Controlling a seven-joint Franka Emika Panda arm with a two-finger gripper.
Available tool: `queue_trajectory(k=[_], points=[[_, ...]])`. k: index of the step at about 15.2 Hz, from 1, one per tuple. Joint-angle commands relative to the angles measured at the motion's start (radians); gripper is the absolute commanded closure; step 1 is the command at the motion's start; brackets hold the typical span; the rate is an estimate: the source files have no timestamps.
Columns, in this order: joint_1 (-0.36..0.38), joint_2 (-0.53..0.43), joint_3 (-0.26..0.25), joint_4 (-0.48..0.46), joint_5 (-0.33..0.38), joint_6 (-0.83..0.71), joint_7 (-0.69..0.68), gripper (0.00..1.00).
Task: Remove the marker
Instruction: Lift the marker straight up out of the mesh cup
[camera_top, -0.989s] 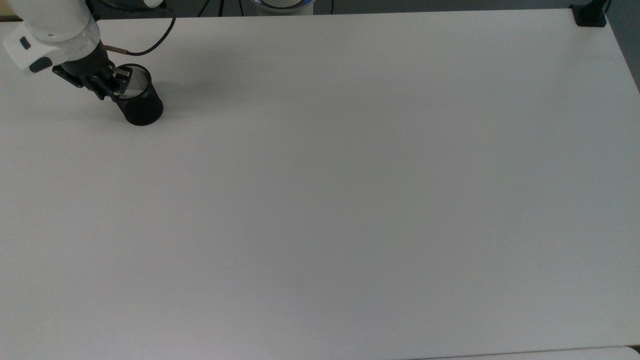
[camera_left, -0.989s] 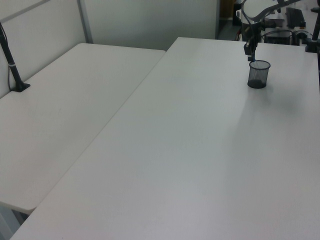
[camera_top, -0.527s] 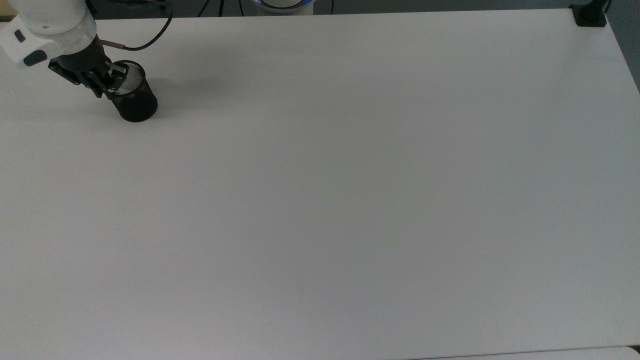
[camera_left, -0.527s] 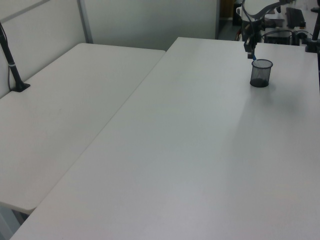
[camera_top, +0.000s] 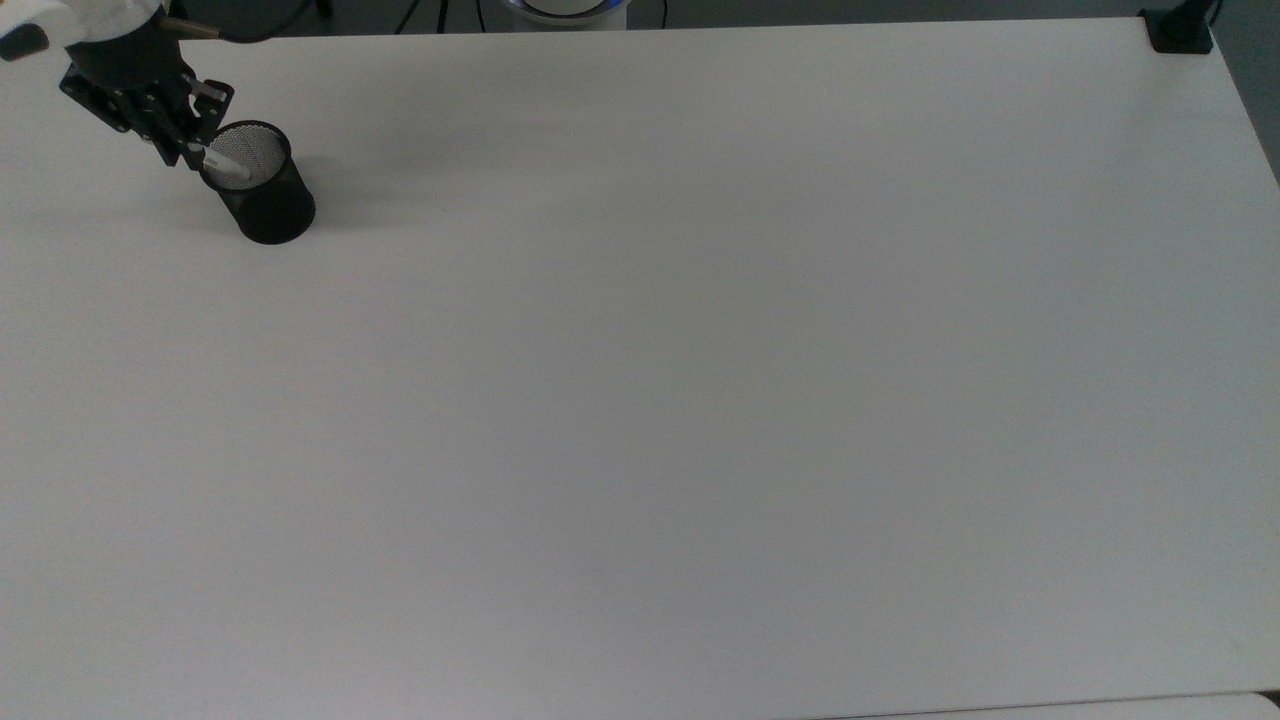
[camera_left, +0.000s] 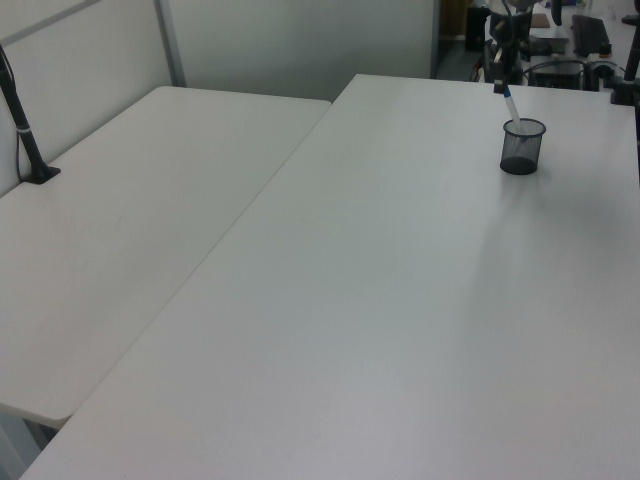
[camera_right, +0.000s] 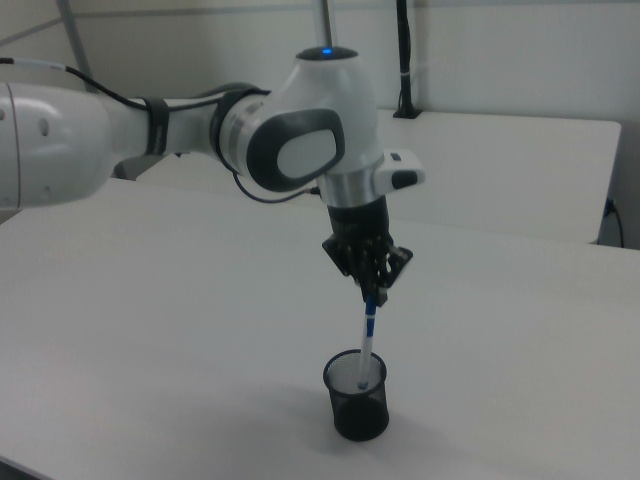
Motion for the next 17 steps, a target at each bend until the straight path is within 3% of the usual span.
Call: queue_trajectory(k=[1, 5, 9, 15, 17], points=[[0.011, -0.061, -0.010, 0.059, 0.034, -0.074, -0.019, 0.88], [0.020, -0.105, -0.007, 0.069, 0.050, -0.079, -0.012, 0.88], [0.077, -0.105, 0.008, 0.093, 0.085, -0.163, 0.001, 0.88], [0.240, -0.033, 0.025, 0.078, 0.085, -0.227, 0.146, 0.88], [0.275, -0.007, 0.074, 0.047, 0.082, -0.230, 0.197, 0.88]])
